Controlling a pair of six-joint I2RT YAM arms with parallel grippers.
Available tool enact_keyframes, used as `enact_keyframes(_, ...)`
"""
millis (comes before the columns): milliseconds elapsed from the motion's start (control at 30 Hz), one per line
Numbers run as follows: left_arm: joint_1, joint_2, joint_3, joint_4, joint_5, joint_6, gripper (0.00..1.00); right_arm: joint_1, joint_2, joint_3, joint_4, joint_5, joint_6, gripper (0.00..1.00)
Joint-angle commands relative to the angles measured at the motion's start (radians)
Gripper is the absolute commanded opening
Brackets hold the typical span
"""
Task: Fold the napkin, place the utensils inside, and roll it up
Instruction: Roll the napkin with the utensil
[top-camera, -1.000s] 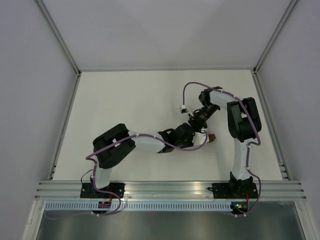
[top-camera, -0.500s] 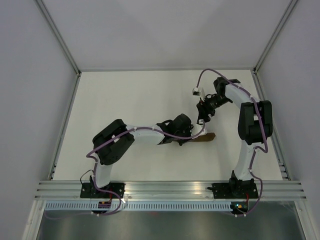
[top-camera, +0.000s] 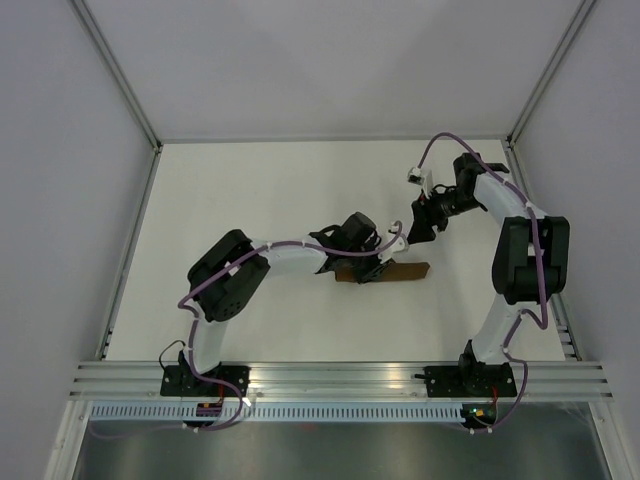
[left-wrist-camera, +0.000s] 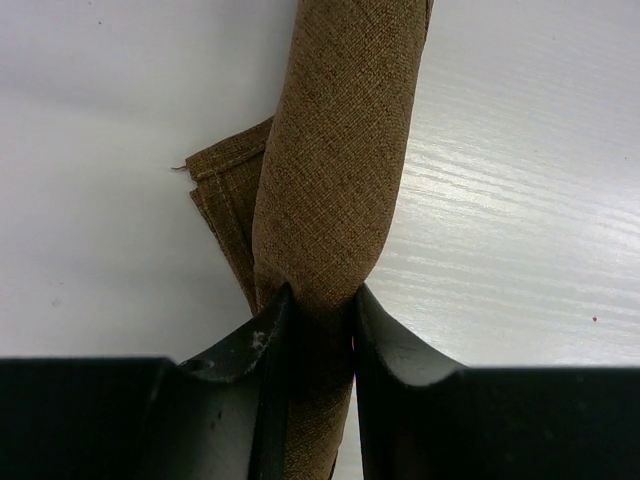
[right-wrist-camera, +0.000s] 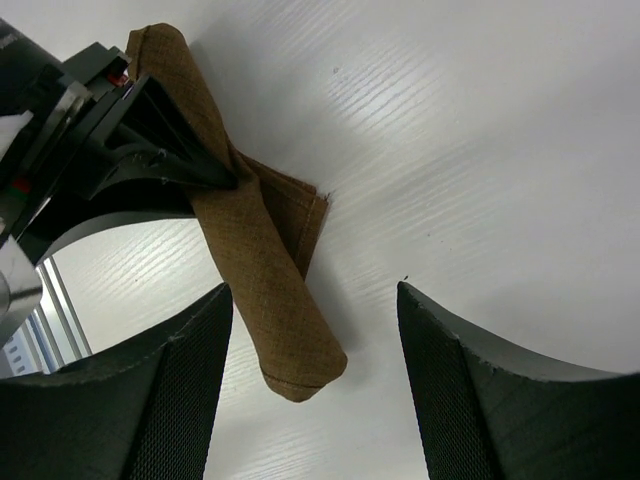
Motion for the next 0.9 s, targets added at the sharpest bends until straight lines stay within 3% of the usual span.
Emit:
enact_keyframes(0, 0.024, 0.069, 0.005, -0.129, 0.067, -0.074, 0.17, -0.021, -0.066, -0.037, 0.045, -0.036, -0.002, 0.72)
enact_keyframes(867, 0.085, 0.172, 0.129, -0.264, 0.239, -0.112, 0.17, -0.03, -0.217, -0.209, 0.101, -0.008, -0.102, 0.72)
